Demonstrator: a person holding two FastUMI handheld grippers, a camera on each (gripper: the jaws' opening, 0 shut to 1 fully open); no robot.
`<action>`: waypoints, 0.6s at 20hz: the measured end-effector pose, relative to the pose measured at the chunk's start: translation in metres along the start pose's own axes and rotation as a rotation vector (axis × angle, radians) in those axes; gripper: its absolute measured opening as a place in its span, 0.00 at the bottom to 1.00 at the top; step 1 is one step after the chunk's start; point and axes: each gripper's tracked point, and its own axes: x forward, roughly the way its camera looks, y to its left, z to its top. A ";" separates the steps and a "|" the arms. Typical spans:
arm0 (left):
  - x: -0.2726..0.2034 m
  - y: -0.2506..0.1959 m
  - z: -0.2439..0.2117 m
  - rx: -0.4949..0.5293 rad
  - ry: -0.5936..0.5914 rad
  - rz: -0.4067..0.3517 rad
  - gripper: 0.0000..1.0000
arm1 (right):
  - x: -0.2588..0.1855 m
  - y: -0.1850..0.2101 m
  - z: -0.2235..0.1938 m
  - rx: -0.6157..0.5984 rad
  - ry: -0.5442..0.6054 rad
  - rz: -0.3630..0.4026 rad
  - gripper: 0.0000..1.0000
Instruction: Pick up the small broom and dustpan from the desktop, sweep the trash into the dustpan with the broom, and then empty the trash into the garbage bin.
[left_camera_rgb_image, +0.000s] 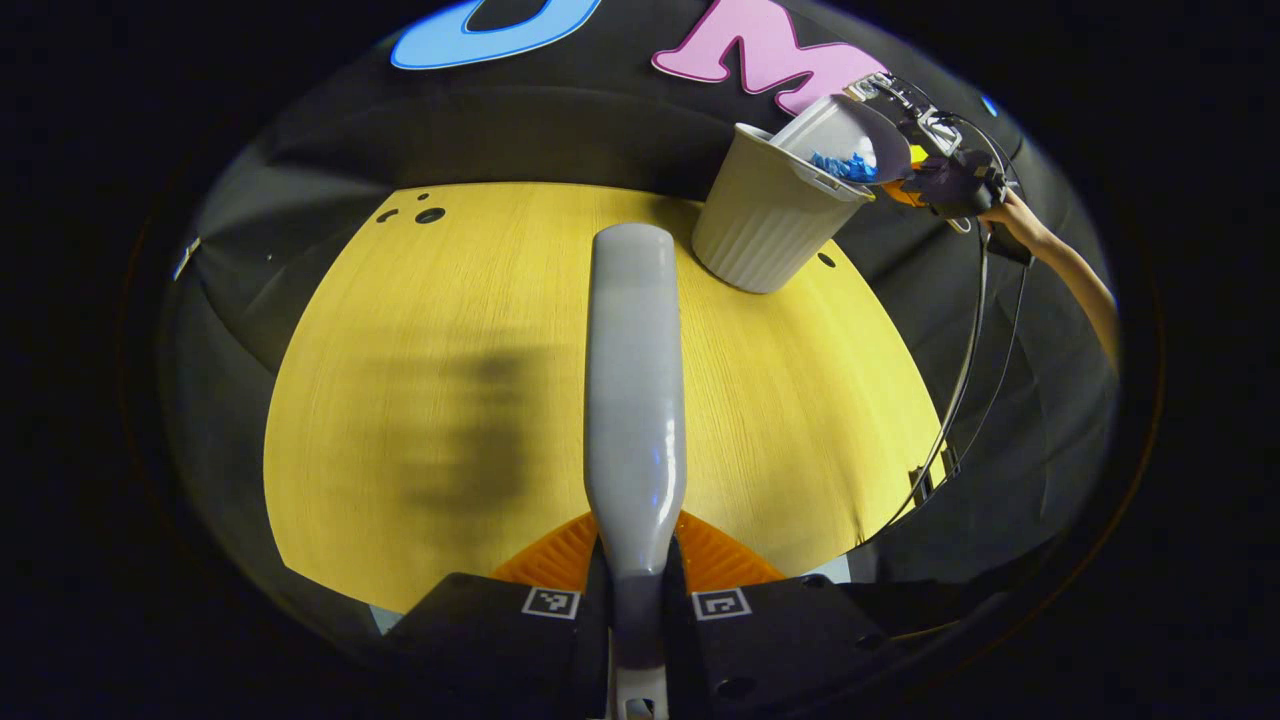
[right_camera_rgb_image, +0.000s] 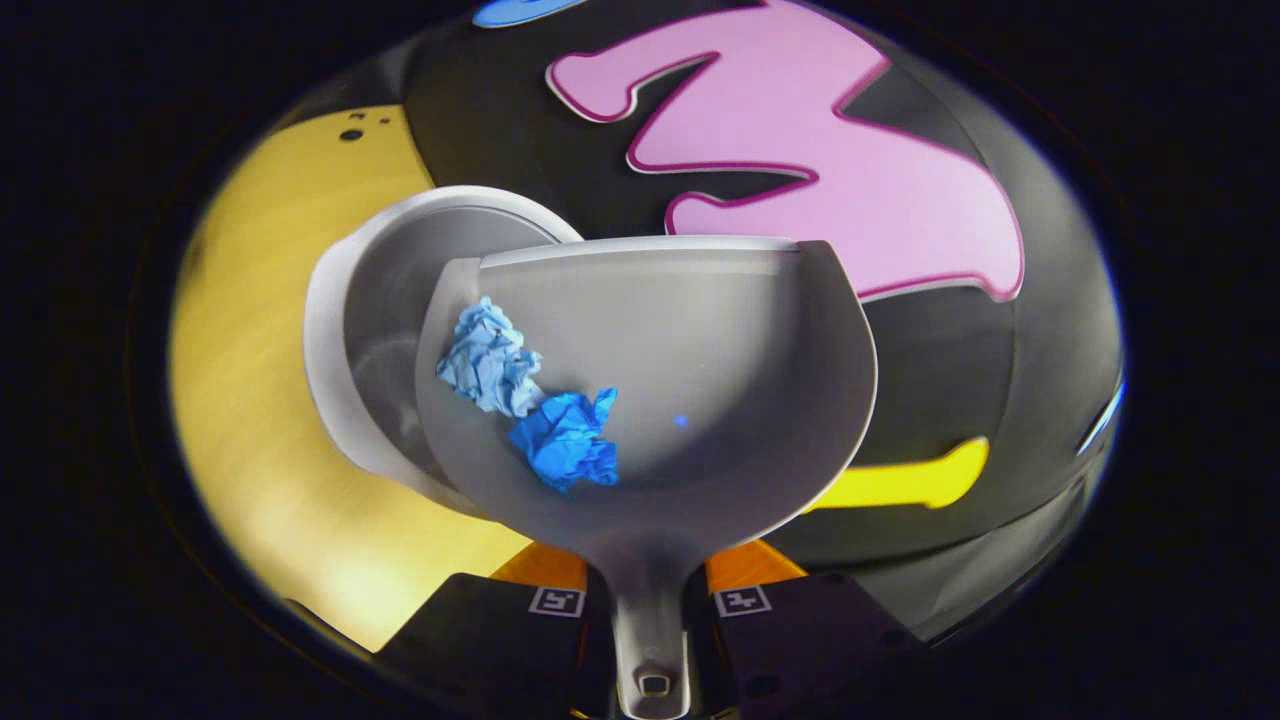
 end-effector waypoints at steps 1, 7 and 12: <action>0.000 0.000 -0.001 -0.001 0.000 -0.002 0.29 | -0.007 -0.003 0.001 -0.028 -0.010 -0.021 0.32; 0.001 0.001 -0.002 -0.003 0.010 0.001 0.27 | -0.019 -0.023 -0.008 -0.153 0.017 -0.153 0.32; 0.001 -0.003 -0.002 -0.019 0.022 -0.003 0.27 | -0.028 -0.039 0.000 -0.353 -0.030 -0.311 0.32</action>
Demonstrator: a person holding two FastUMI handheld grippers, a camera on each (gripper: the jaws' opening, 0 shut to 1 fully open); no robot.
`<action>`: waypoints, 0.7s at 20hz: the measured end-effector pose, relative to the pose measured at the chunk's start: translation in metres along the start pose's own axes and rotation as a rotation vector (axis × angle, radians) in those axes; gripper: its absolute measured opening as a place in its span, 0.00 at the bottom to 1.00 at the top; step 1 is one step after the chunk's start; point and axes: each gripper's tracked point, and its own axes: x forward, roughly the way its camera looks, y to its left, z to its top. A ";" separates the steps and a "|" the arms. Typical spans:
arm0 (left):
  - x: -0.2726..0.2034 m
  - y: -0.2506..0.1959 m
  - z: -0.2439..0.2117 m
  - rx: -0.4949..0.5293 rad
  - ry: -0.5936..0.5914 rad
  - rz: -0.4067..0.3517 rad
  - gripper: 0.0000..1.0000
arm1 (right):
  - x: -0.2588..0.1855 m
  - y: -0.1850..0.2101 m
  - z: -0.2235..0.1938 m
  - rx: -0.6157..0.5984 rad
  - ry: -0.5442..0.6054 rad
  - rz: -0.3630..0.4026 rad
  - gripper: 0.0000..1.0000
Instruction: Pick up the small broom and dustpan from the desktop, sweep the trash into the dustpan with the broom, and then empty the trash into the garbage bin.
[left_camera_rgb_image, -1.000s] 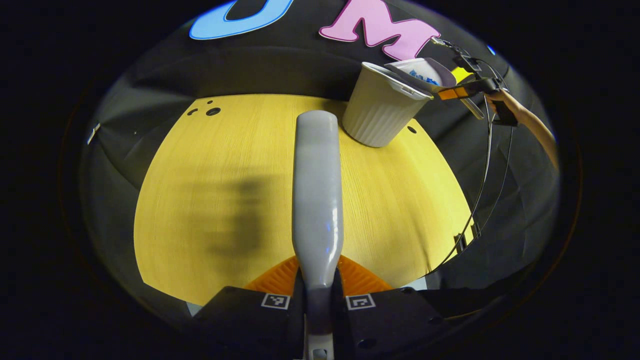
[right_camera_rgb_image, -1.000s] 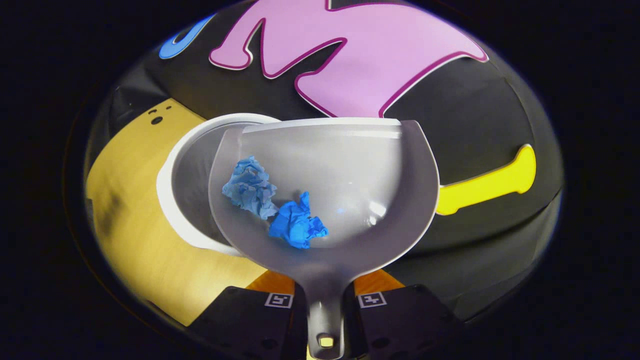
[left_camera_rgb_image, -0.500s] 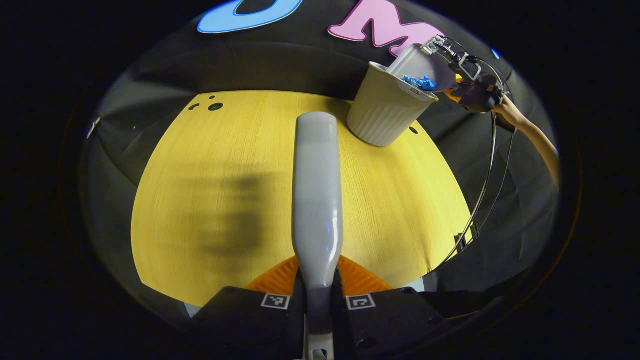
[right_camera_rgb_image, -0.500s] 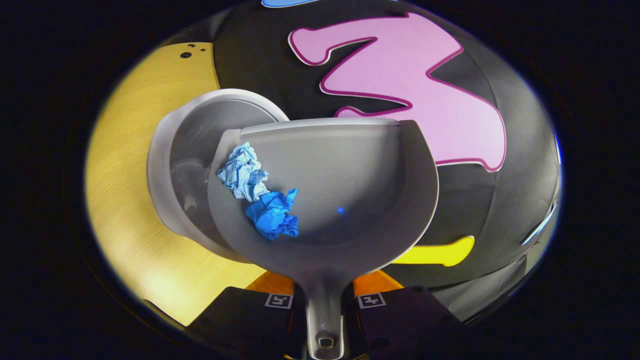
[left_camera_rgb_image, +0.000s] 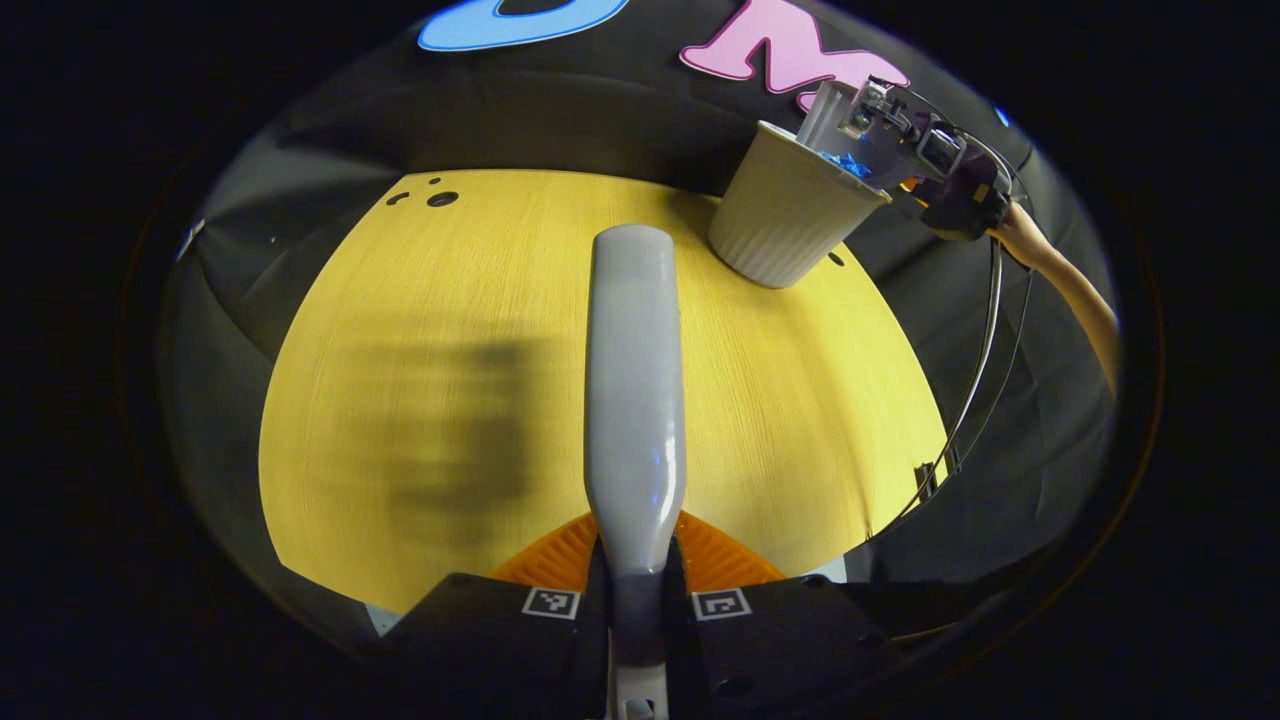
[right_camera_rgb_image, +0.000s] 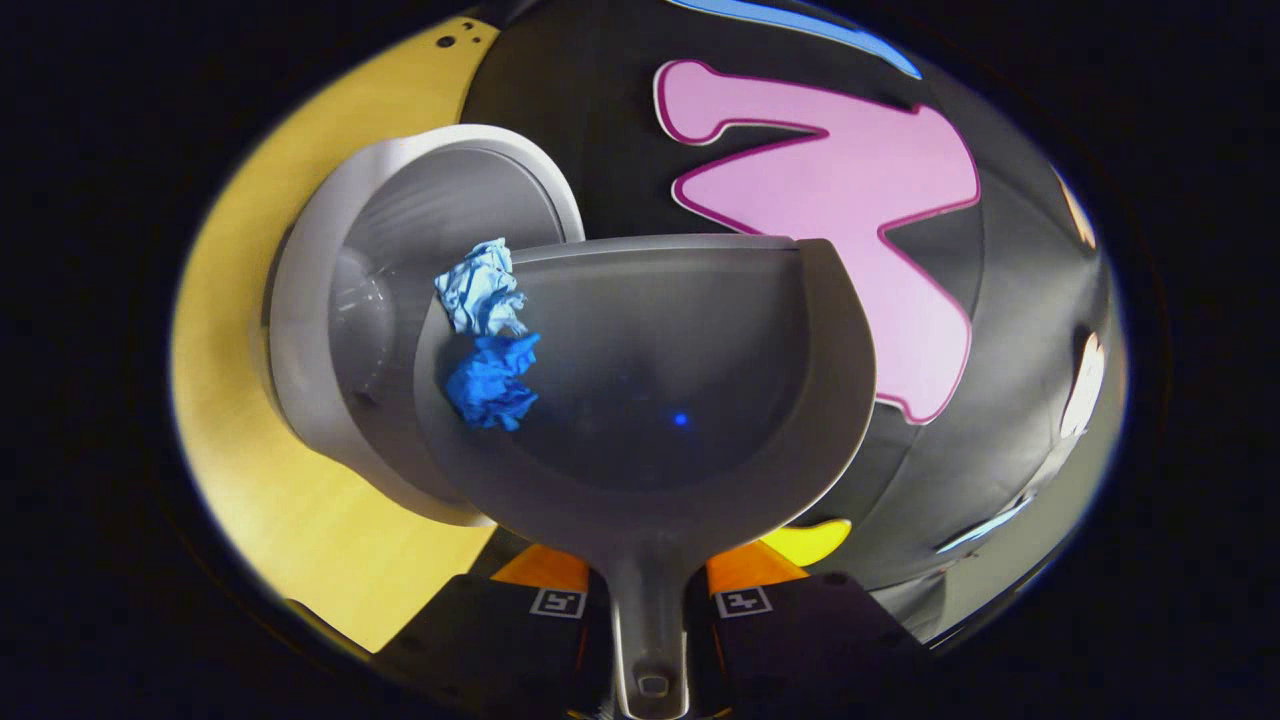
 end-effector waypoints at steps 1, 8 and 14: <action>0.000 0.002 0.000 0.005 0.003 0.000 0.27 | 0.000 0.000 -0.002 -0.024 -0.006 -0.016 0.32; -0.002 0.004 0.002 0.034 0.003 0.005 0.27 | 0.004 0.001 -0.010 -0.001 0.037 0.002 0.32; -0.001 0.004 0.002 0.032 -0.025 0.027 0.26 | -0.007 0.001 -0.031 0.267 0.126 0.094 0.32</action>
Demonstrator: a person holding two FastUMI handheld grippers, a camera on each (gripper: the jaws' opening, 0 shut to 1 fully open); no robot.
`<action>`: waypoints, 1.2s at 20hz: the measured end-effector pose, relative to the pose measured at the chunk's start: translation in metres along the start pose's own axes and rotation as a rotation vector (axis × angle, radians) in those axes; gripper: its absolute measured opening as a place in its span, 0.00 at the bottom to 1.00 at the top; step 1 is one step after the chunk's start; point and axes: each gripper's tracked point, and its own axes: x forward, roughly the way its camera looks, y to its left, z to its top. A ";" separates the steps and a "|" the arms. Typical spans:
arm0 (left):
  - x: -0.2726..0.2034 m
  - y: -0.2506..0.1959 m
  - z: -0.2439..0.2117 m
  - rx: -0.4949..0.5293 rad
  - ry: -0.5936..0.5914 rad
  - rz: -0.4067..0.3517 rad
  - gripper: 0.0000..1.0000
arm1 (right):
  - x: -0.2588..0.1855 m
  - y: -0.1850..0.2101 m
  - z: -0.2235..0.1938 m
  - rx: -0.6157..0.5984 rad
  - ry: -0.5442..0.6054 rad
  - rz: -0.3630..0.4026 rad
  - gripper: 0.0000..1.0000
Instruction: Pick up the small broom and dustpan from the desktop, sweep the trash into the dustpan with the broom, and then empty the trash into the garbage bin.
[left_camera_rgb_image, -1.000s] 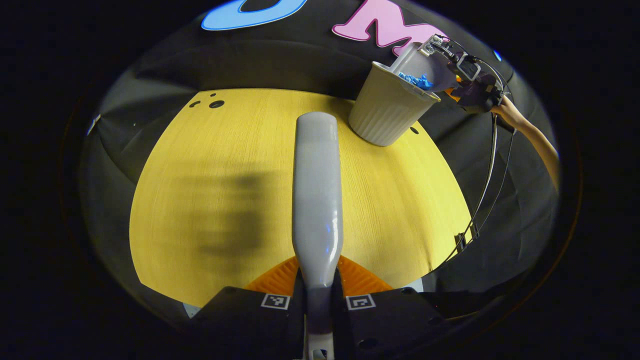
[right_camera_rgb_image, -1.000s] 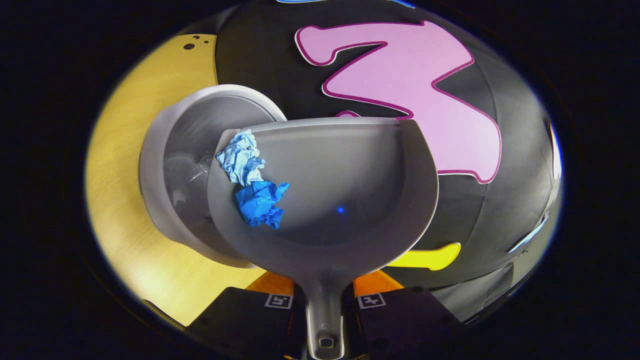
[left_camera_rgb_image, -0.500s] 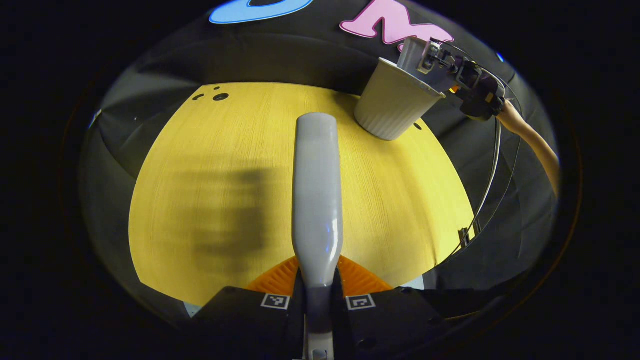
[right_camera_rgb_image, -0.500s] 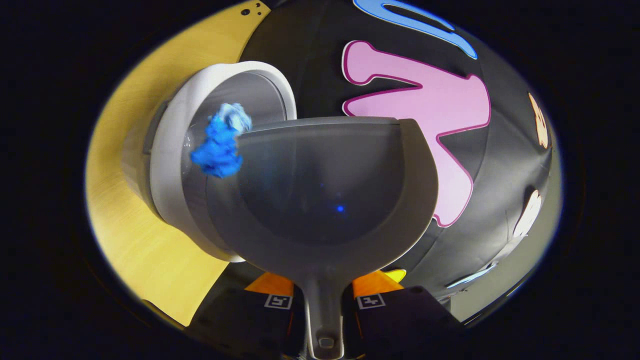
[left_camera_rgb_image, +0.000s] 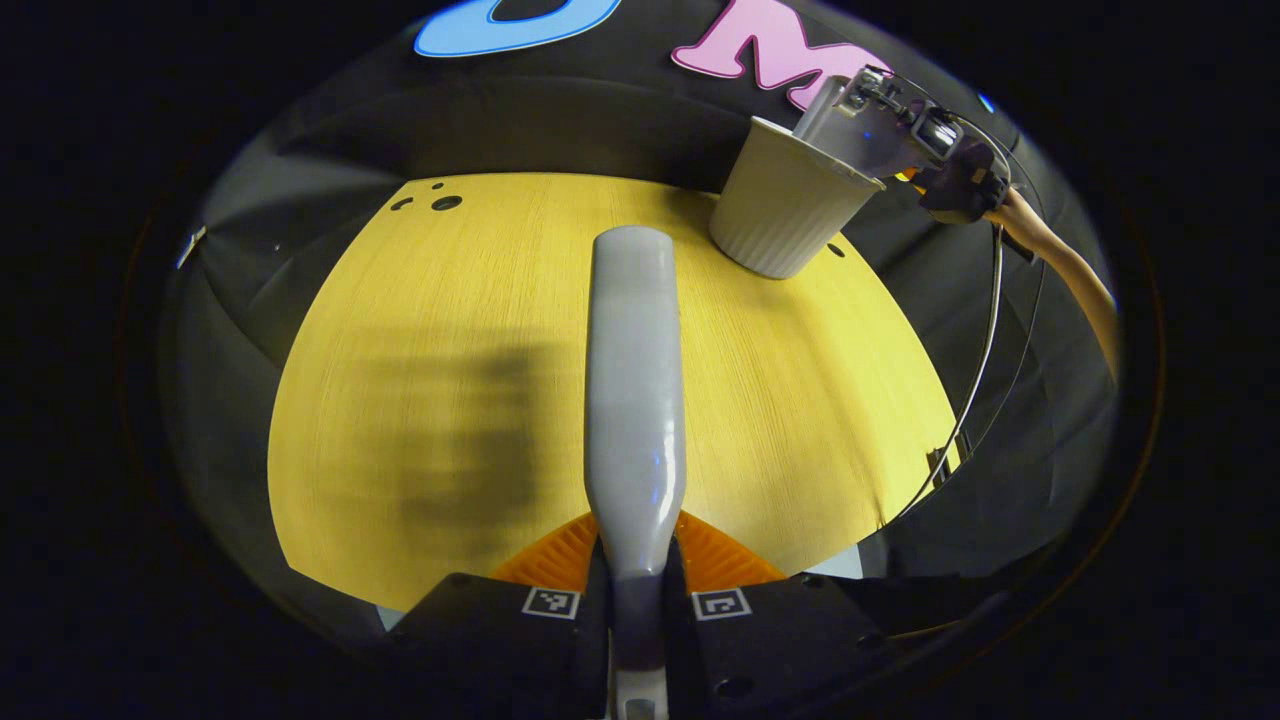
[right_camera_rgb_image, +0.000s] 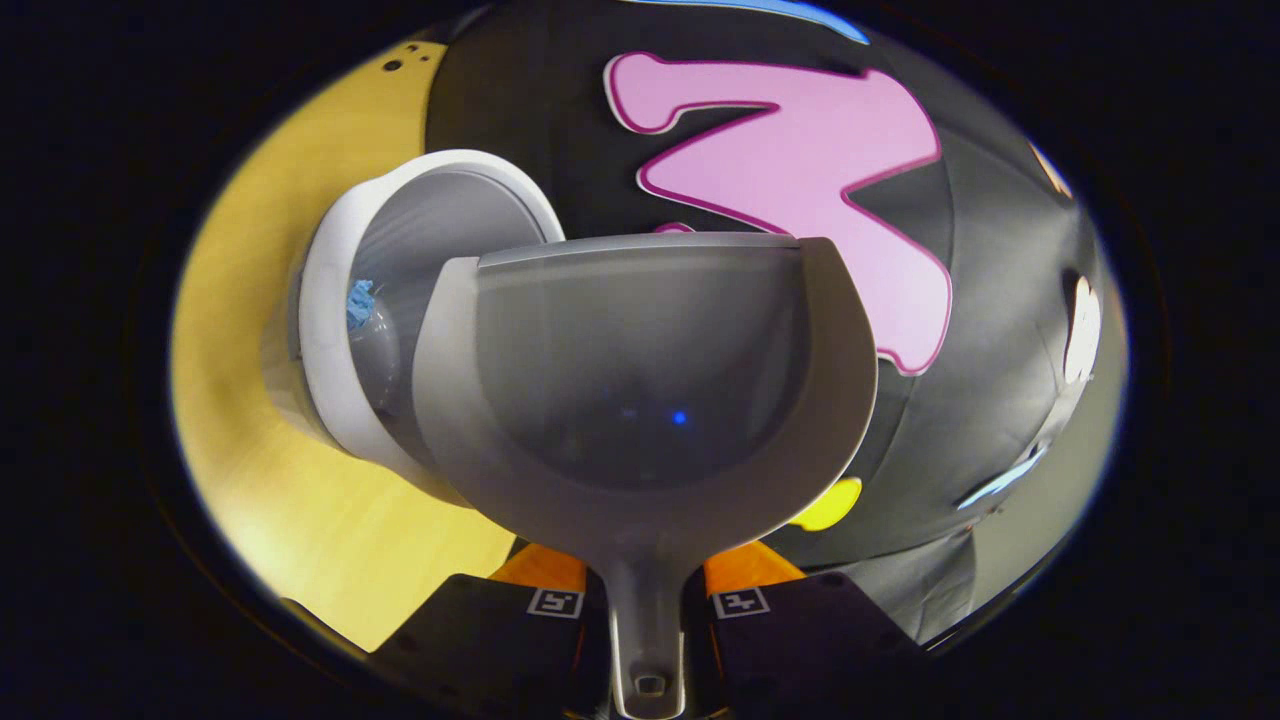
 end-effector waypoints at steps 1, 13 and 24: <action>0.000 0.000 0.000 -0.004 -0.005 0.001 0.27 | -0.003 -0.002 -0.006 0.041 0.017 0.015 0.32; 0.012 -0.006 -0.004 -0.073 -0.050 0.037 0.30 | -0.081 -0.007 -0.047 0.626 0.092 0.255 0.33; 0.029 0.030 -0.018 -0.104 -0.015 0.114 0.27 | -0.214 0.064 -0.044 0.934 0.070 0.525 0.32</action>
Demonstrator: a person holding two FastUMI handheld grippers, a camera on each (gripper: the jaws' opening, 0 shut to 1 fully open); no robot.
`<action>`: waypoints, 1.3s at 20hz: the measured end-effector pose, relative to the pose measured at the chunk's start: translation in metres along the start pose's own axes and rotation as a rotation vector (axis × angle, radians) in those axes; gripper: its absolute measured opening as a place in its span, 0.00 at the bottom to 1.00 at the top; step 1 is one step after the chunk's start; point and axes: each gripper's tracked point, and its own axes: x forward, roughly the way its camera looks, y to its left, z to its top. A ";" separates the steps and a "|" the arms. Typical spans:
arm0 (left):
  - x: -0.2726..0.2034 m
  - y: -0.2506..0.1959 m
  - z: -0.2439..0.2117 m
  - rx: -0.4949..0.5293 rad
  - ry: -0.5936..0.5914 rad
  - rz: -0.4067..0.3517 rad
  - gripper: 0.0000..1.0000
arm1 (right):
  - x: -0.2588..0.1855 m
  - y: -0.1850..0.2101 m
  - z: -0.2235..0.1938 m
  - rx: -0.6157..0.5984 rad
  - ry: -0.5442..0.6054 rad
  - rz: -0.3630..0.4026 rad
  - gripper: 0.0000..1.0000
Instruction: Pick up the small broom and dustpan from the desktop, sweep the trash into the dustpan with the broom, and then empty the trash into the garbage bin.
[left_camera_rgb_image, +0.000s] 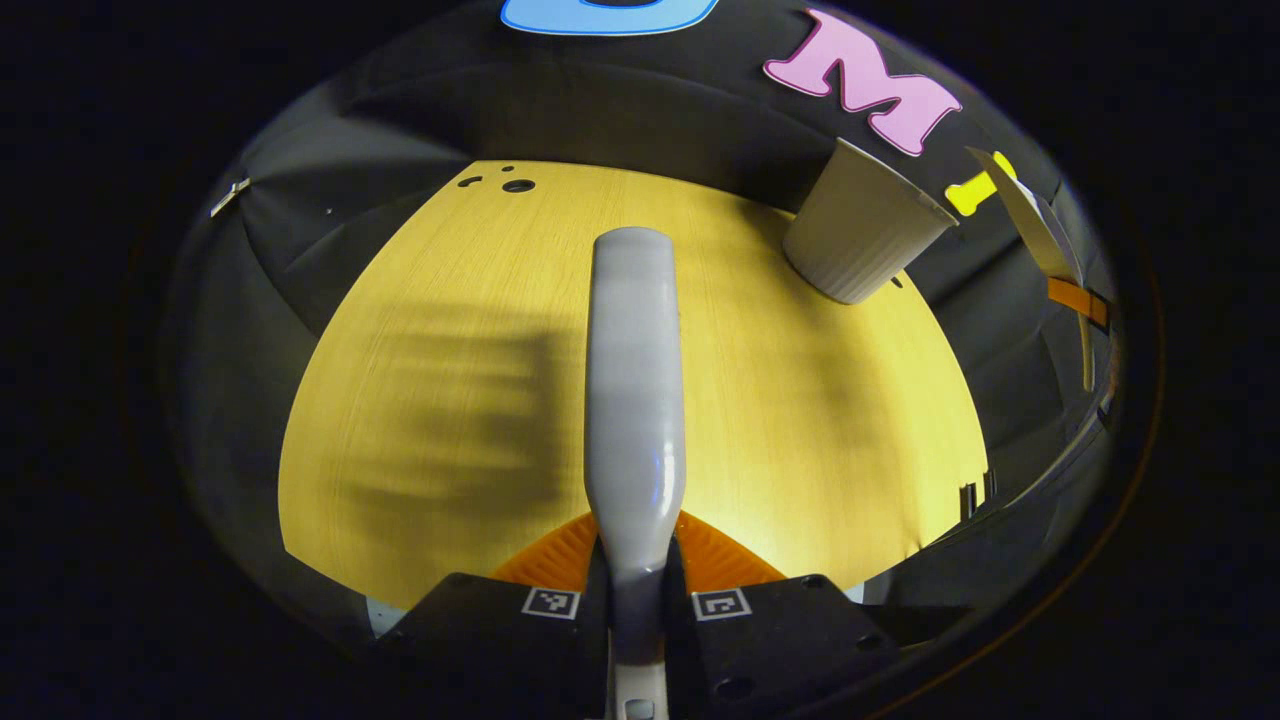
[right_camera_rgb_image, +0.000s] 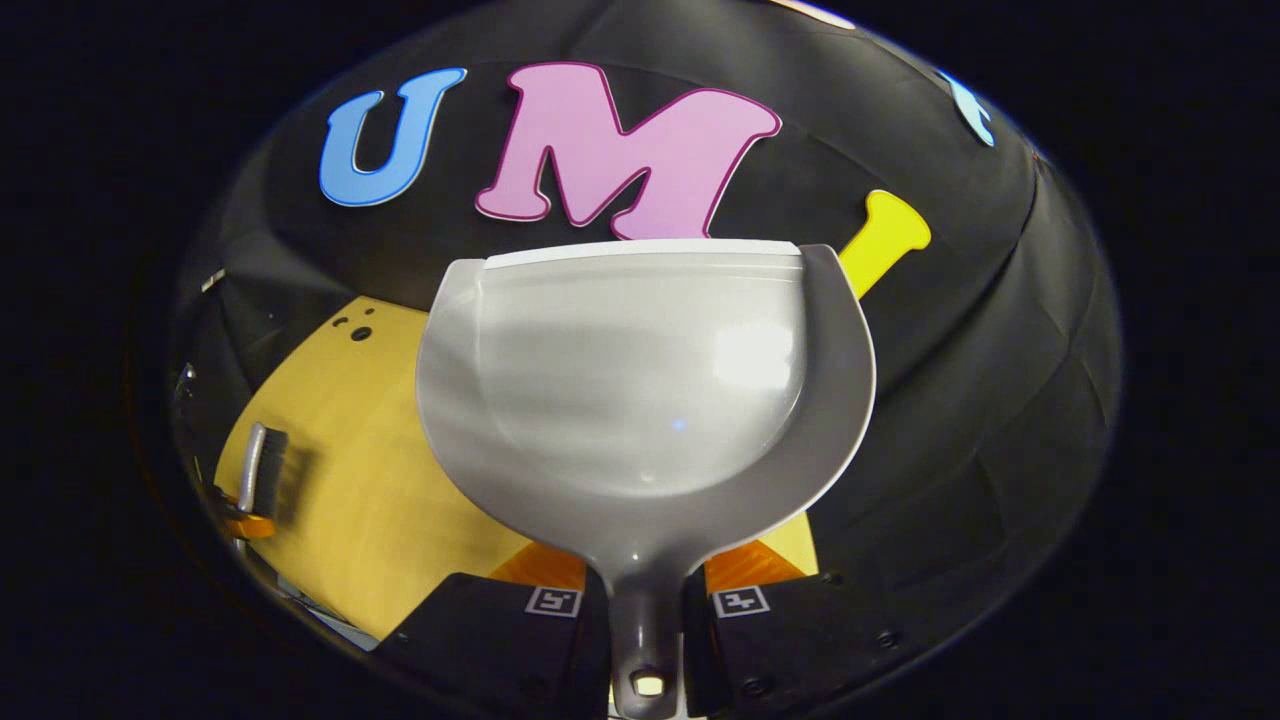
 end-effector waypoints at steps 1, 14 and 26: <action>0.003 0.003 0.000 -0.001 0.003 0.006 0.27 | -0.002 0.012 -0.012 0.023 0.017 0.031 0.32; 0.053 0.019 -0.019 0.099 0.180 0.061 0.27 | 0.029 0.125 -0.214 0.128 0.425 0.205 0.33; 0.070 0.011 -0.020 0.153 0.281 0.158 0.29 | 0.092 0.148 -0.286 0.176 0.659 0.246 0.34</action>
